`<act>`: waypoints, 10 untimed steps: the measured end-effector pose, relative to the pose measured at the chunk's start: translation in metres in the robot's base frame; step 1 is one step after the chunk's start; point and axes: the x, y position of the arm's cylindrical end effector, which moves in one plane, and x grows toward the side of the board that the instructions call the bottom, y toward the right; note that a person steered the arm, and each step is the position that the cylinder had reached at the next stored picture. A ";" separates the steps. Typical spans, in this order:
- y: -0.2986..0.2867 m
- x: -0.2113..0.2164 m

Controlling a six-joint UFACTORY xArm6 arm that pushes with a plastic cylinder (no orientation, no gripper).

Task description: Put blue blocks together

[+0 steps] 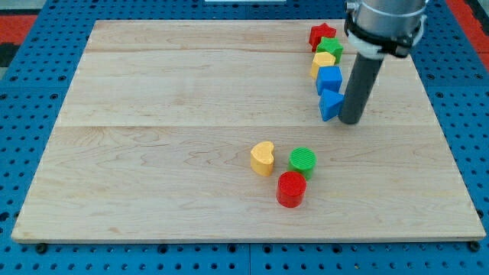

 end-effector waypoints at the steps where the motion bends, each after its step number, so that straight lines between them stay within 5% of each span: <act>1: -0.003 0.025; 4: -0.003 -0.022; 10: 0.011 -0.044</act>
